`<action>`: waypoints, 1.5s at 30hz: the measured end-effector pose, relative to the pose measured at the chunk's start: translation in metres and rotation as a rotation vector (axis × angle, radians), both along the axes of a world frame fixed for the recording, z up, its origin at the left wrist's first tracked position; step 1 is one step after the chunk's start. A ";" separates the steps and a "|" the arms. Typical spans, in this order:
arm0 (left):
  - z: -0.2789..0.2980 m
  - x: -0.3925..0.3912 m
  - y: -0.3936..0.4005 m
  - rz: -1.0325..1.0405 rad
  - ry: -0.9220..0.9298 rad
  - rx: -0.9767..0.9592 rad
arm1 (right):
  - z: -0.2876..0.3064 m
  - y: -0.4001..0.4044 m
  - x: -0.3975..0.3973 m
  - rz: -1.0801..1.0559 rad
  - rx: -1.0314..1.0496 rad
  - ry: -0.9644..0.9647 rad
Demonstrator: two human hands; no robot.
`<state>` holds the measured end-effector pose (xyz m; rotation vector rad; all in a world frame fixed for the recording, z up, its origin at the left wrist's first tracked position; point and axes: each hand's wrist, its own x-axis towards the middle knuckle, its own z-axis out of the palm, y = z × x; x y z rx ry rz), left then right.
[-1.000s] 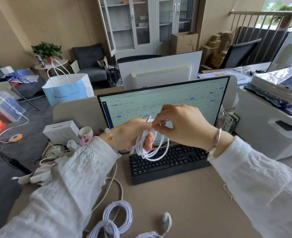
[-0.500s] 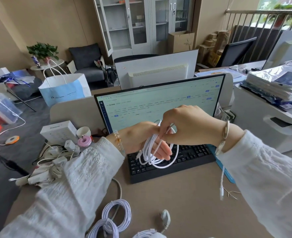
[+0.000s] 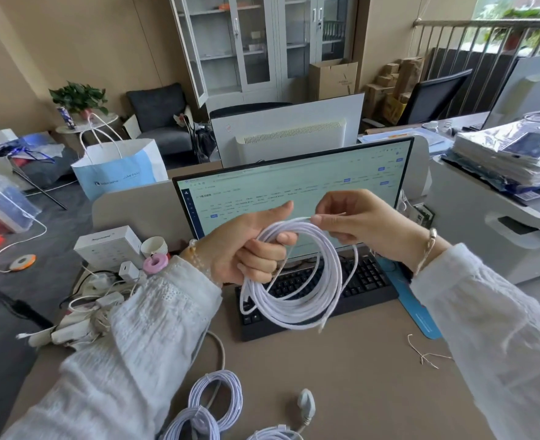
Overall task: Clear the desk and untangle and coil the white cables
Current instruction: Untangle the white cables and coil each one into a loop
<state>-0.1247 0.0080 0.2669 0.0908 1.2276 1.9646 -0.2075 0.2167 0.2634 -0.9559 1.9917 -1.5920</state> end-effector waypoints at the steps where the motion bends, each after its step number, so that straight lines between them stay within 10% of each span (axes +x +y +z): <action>1: 0.001 0.001 -0.001 0.032 0.021 0.005 | -0.007 0.001 -0.001 0.009 -0.035 -0.053; 22: -0.002 -0.021 -0.002 0.735 0.243 -0.262 | -0.067 -0.030 0.046 -0.337 -0.139 -0.530; 32: -0.021 -0.016 0.016 0.784 0.299 -0.258 | -0.058 -0.038 0.053 -0.357 -0.513 -1.096; 41: -0.038 -0.017 0.035 0.751 0.316 -0.284 | -0.061 -0.045 0.058 -0.532 -0.508 -1.036; 45: -0.028 -0.017 0.026 0.519 0.095 -0.174 | -0.075 -0.028 0.051 -0.478 -0.022 -0.658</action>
